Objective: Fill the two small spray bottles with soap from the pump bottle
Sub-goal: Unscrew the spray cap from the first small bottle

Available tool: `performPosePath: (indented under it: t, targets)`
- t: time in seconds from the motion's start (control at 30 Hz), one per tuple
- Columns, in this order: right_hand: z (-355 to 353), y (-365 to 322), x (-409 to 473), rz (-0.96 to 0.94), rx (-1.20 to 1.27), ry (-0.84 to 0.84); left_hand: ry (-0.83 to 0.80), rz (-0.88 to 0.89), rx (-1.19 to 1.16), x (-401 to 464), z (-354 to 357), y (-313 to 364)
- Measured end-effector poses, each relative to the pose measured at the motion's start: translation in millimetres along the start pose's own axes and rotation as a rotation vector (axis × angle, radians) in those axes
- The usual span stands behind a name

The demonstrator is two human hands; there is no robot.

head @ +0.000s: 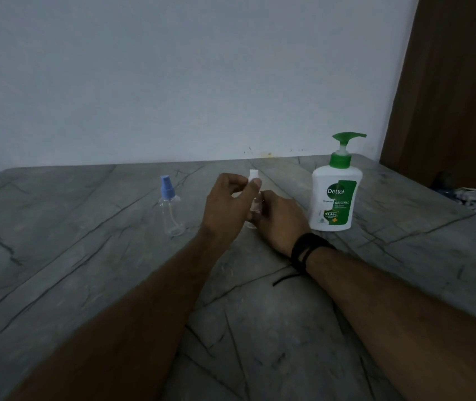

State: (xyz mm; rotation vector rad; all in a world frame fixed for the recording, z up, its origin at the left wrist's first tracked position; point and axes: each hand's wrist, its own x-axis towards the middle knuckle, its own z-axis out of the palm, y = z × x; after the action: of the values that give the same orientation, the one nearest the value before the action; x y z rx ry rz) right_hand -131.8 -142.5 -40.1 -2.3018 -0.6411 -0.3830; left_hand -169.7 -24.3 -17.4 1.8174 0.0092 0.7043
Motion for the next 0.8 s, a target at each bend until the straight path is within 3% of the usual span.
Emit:
performPosePath:
  t: [0.17, 0.37, 0.5, 0.67, 0.8]
  targets:
    - [-0.1, -1.3, -1.3, -0.017, 0.007, 0.002, 0.02, 0.041, -0.055, -1.0, -2.8, 0.9]
    - [-1.0, -0.9, -1.2, -0.009, 0.013, -0.005, -0.002, 0.023, 0.111, 5.1, 2.7, 1.0]
    - [-1.5, -2.2, -1.7, -0.012, 0.015, -0.01, -0.057, -0.008, -0.033, 4.2, -1.6, 1.5]
    - [-2.6, -3.6, -1.6, 0.015, 0.043, -0.018, 0.035, 0.039, -0.068, 5.2, -6.4, 4.1]
    - [-1.9, -3.8, -1.7, 0.031, 0.04, -0.027, -0.016, 0.002, -0.055, 6.6, -12.3, 2.3]
